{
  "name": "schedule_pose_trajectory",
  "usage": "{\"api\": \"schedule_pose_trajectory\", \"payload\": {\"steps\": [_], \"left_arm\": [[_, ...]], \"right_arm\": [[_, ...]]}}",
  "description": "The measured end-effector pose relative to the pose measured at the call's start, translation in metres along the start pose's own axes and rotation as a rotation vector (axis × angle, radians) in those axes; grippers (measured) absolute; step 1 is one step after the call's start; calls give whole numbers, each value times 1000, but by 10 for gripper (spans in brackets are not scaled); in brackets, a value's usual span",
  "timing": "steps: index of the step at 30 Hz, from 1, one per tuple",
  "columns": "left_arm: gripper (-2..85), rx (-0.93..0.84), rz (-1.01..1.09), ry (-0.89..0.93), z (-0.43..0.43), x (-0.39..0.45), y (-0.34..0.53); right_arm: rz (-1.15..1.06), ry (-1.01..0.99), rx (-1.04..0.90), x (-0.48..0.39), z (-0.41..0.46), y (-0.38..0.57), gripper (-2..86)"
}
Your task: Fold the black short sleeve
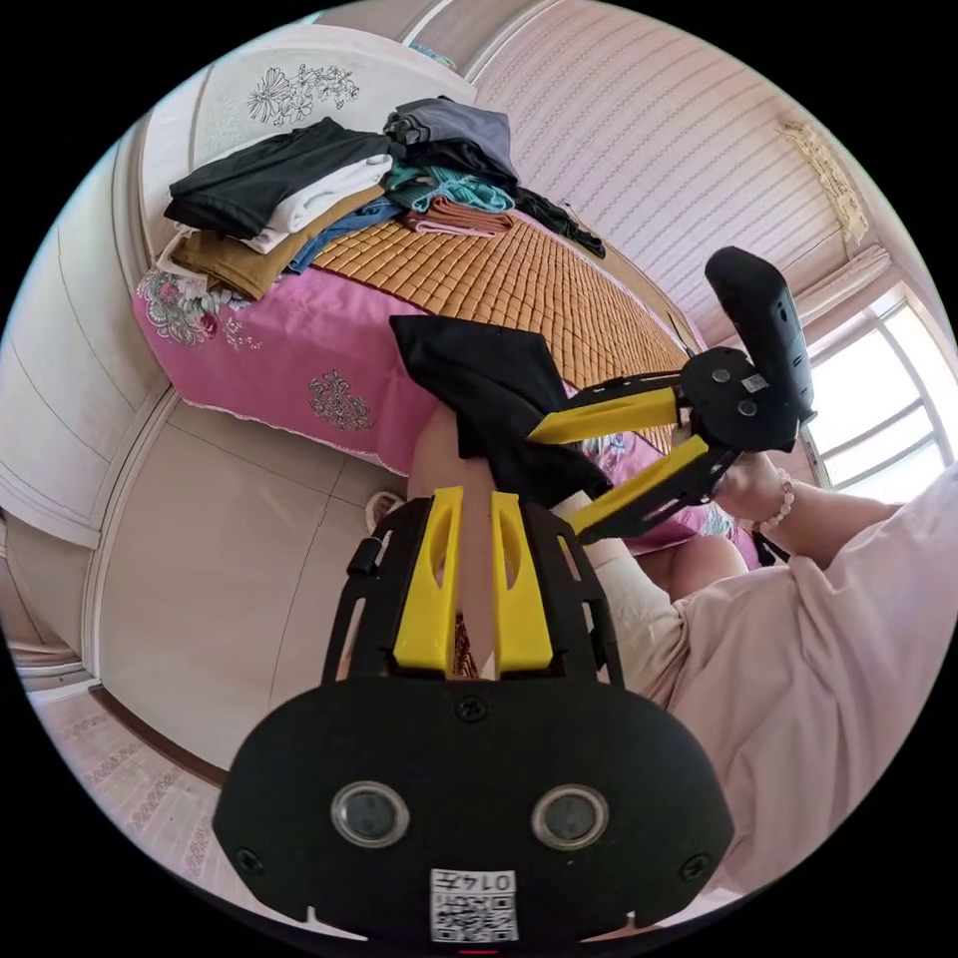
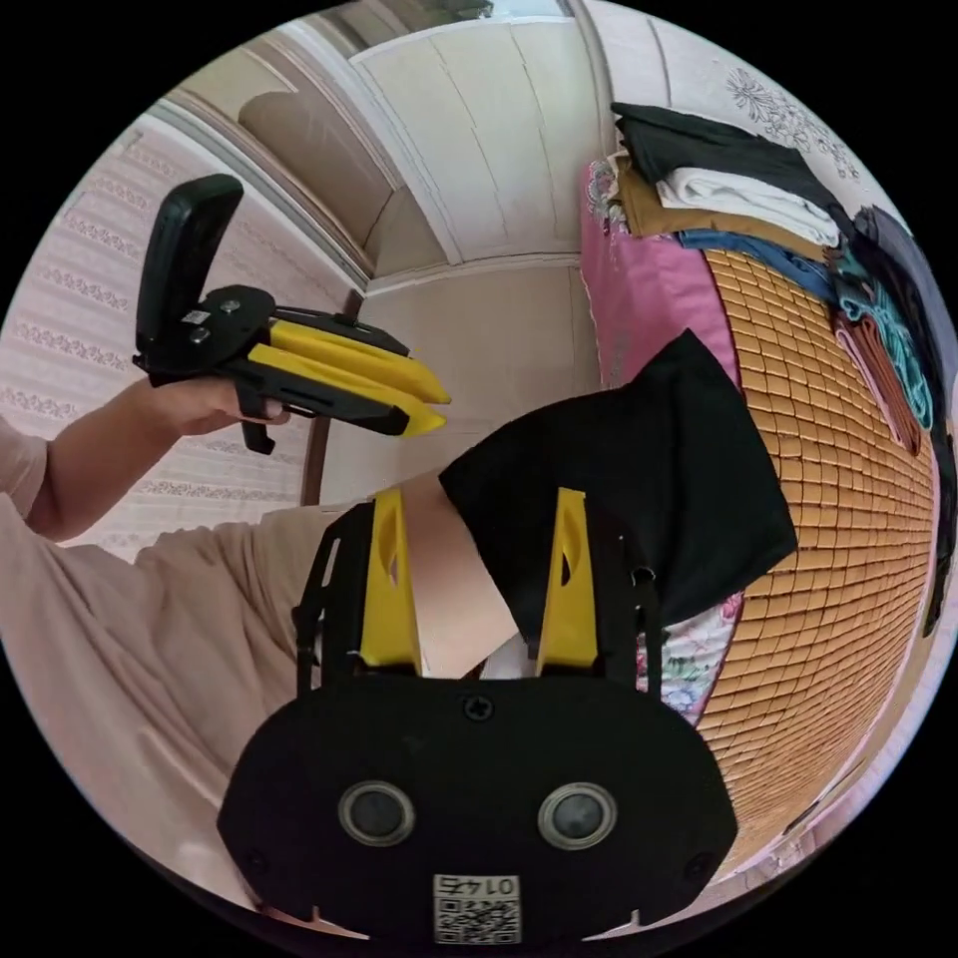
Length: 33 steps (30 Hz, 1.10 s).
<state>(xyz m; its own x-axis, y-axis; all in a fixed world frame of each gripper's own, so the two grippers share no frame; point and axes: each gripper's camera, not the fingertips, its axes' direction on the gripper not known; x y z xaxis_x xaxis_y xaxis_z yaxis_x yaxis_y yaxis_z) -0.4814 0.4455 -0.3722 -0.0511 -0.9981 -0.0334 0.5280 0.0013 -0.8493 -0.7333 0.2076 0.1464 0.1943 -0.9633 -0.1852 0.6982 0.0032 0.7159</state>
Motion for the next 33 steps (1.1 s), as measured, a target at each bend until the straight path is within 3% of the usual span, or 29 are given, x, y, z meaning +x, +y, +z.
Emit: {"api": "schedule_pose_trajectory", "payload": {"steps": [3, 11, 21, 25, 28, 33], "left_arm": [[55, -30, 1, 18, 11, 4, -3], [80, -16, 65, 72, 26, 22, -27], [110, -23, 152, 26, 37, 41, -54], [112, -50, 130, -79, 41, 39, -65], [100, -78, 56, -41, 42, 23, -71], [87, -90, 21, 86, 48, 14, -83]], "right_arm": [[29, 122, 33, 5, -2, 15, 87], [285, -120, 209, 58, -62, 98, 13], [513, -205, 317, 82, -98, 187, 0], [707, -200, 388, 97, -114, 230, 4], [847, -187, 364, 111, -116, 264, 9], [882, -248, 350, 108, -123, 301, 30]]}}
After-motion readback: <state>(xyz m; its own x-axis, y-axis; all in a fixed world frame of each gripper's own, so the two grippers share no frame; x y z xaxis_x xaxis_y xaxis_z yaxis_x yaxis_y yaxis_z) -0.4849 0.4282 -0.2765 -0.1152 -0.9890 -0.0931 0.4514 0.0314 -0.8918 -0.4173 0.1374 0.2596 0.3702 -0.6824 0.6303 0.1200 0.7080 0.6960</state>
